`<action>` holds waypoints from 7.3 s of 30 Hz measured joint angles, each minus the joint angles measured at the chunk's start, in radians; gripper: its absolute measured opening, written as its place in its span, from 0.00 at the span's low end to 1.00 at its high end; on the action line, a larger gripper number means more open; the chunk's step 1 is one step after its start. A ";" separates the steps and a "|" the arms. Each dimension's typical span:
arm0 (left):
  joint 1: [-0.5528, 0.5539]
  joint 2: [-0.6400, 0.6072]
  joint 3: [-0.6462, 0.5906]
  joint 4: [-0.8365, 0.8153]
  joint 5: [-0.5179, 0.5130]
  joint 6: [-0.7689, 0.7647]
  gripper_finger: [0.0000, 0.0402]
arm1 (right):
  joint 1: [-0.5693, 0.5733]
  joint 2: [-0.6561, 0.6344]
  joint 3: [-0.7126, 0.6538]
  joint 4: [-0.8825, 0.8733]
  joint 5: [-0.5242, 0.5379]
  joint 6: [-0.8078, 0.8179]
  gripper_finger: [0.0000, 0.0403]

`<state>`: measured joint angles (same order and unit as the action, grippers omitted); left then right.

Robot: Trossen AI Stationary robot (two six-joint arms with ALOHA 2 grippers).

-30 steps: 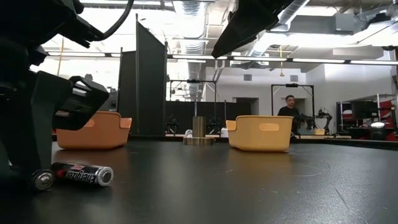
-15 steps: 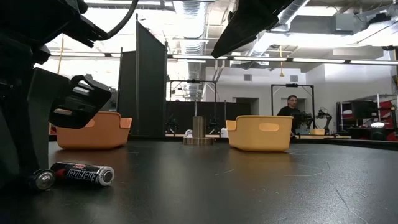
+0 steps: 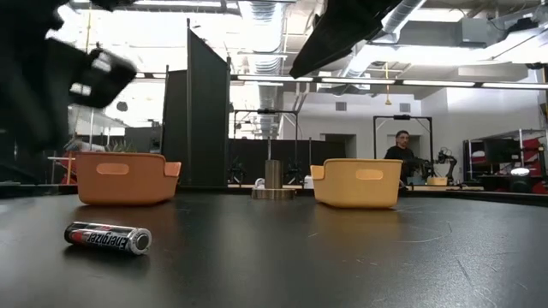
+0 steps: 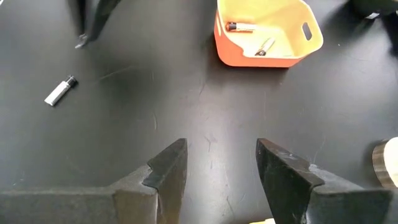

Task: Sort batteries
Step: Put the silver battery into the orange bin, then put the black battery into the yellow bin

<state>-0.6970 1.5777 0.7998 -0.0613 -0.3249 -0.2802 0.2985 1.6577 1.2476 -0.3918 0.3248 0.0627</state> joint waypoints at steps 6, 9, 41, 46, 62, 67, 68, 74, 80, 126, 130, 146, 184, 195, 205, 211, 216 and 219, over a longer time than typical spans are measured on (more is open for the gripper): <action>0.048 -0.188 0.001 -0.238 -0.242 -0.016 0.06 | 0.000 0.000 0.000 0.018 0.000 -0.011 0.51; 0.108 -0.265 0.002 -0.374 -0.335 -0.076 0.06 | 0.000 0.000 0.000 0.021 0.000 -0.011 0.51; 0.166 -0.330 -0.101 -0.083 -0.057 0.128 0.41 | -0.014 0.225 0.130 0.171 0.016 -0.083 0.62; 0.088 -0.180 -0.101 0.086 -0.002 0.146 0.41 | -0.023 0.225 0.130 0.156 0.022 -0.093 0.62; 0.026 0.229 -0.021 0.454 0.070 0.148 0.41 | 0.004 0.126 0.130 0.133 0.083 -0.098 0.62; 0.032 0.274 -0.008 0.460 0.084 0.130 0.41 | 0.014 0.127 0.130 0.122 0.097 -0.097 0.62; 0.035 0.282 -0.008 0.462 0.085 0.126 0.41 | 0.014 0.127 0.130 0.119 0.097 -0.097 0.62; 0.059 0.288 -0.007 0.435 0.089 0.083 0.35 | 0.014 0.127 0.130 0.118 0.104 -0.097 0.62; 0.080 0.286 -0.006 0.396 0.108 0.066 0.14 | 0.013 0.127 0.130 0.117 0.104 -0.096 0.62; 0.265 -0.381 -0.091 -0.584 -0.334 -0.215 0.05 | 0.015 0.128 0.129 0.108 0.127 -0.116 0.62; 0.317 -0.396 -0.141 -0.527 -0.331 -0.212 0.08 | 0.015 0.128 0.129 0.107 0.127 -0.115 0.62; 0.367 -0.421 -0.136 -0.527 -0.359 -0.196 0.43 | 0.031 0.055 0.129 -0.106 0.264 0.062 0.62; 0.357 -0.562 -0.137 -0.397 -0.443 0.116 0.42 | 0.199 -0.031 -0.329 -0.935 -0.287 2.050 0.62; 0.366 -0.562 -0.137 -0.393 -0.443 0.145 0.42 | 0.155 -0.001 -0.329 -0.985 -0.307 1.247 0.62; 0.392 -0.562 -0.137 -0.393 -0.443 0.101 0.42 | 0.007 -0.001 -0.327 -1.102 -0.391 0.428 0.62; 0.392 -0.562 -0.137 -0.384 -0.443 0.059 0.42 | -0.031 -0.001 -0.362 -1.078 -0.410 0.276 0.62; 0.392 -0.562 -0.137 -0.384 -0.443 0.027 0.42 | 0.002 -0.001 -0.441 -1.009 -0.434 0.299 0.62; 0.392 -0.562 -0.137 -0.384 -0.443 0.017 0.42 | 0.044 -0.001 -0.465 -0.959 -0.434 0.343 0.62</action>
<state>-0.3050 1.0161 0.6624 -0.4458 -0.7681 -0.2633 0.3430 1.6569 0.7827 -1.3504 -0.1089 0.4057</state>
